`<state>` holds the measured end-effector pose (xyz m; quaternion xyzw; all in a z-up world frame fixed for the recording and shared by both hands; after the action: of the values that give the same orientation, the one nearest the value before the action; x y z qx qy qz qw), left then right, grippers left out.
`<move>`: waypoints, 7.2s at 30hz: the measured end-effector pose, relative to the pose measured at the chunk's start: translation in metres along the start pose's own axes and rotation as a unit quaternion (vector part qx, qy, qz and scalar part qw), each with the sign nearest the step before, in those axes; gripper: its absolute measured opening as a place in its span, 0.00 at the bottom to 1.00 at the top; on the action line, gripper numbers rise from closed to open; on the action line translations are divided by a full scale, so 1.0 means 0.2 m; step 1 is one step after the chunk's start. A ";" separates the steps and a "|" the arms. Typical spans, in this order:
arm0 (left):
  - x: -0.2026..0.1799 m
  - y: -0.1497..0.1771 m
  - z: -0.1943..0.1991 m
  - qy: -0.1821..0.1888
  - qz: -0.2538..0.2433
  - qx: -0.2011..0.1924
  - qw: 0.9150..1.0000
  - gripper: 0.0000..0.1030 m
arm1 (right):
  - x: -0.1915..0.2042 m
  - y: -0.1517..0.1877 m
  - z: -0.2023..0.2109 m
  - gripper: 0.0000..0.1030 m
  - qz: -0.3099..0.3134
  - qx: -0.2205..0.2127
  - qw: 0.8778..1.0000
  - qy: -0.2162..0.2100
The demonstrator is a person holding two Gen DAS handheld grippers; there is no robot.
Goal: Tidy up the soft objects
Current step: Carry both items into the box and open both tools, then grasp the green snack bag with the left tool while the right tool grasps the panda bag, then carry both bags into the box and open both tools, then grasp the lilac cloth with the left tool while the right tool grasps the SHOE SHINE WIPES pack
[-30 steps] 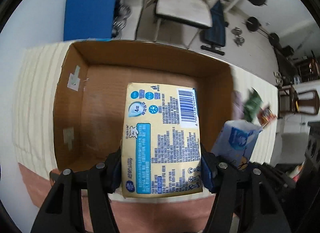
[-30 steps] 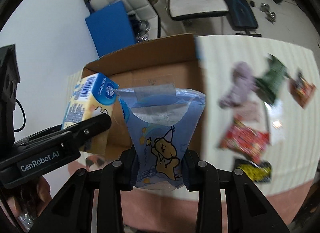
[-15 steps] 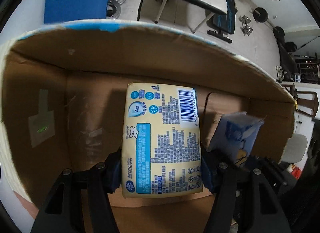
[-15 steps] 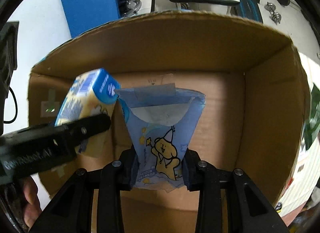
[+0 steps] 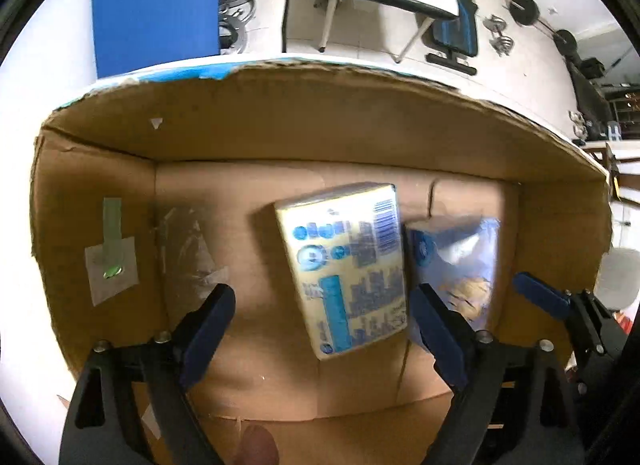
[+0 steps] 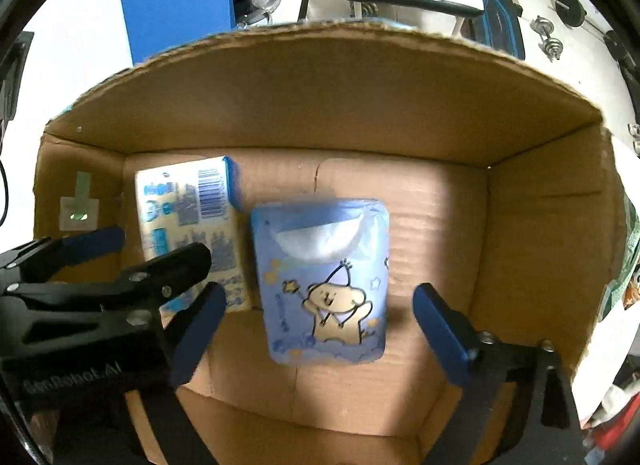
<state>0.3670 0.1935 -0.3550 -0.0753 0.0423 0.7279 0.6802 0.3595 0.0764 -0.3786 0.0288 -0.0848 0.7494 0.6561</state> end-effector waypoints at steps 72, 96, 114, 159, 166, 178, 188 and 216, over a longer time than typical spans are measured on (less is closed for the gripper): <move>-1.99 0.03 -0.48 -0.100 -0.238 -0.031 0.966 0.92 | -2.18 0.11 0.21 0.84 0.091 -0.014 0.988 0.121; -2.10 0.00 -0.78 -0.098 -0.265 0.027 0.959 0.46 | -2.44 0.12 0.25 0.76 0.020 -0.038 0.991 0.130; -1.95 -0.04 -0.61 -0.053 -0.159 0.005 0.986 0.35 | -2.42 0.16 0.04 0.35 -0.124 -0.014 0.990 0.072; 0.11 0.11 0.28 -0.076 0.050 -0.091 0.992 0.34 | -0.34 -0.09 0.20 0.35 -0.024 -0.095 0.995 -0.015; 0.17 0.01 0.10 -0.075 0.056 -0.057 0.994 0.34 | -0.34 -0.17 0.05 0.35 -0.019 -0.084 0.996 0.012; 0.20 -0.04 0.04 -0.058 0.075 -0.036 0.995 0.53 | -0.36 -0.26 -0.05 0.44 -0.015 -0.074 0.996 0.050; 0.21 0.02 0.23 -0.091 0.055 -0.089 0.990 0.91 | -0.32 -0.20 0.08 0.93 -0.019 -0.086 0.995 0.037; 0.00 0.69 0.59 -0.092 0.008 -0.183 0.979 0.98 | -0.26 0.42 0.52 1.00 0.002 -0.147 0.989 0.028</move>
<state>0.2234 0.2023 -0.2440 -0.1303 -0.1538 0.7329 0.6498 0.2764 -0.0028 -0.2919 -0.0893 -0.1757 0.7303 0.6541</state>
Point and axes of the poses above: each gripper's, at about its wrist camera, not at the fingertips, and z roughly against the way its jaws point, x to its left, y to its underside, the point moved 3 cm from there along -z, roughly the way its jaws point, and after that the axes turned 9 degrees about -x, right-handed, at the moved point
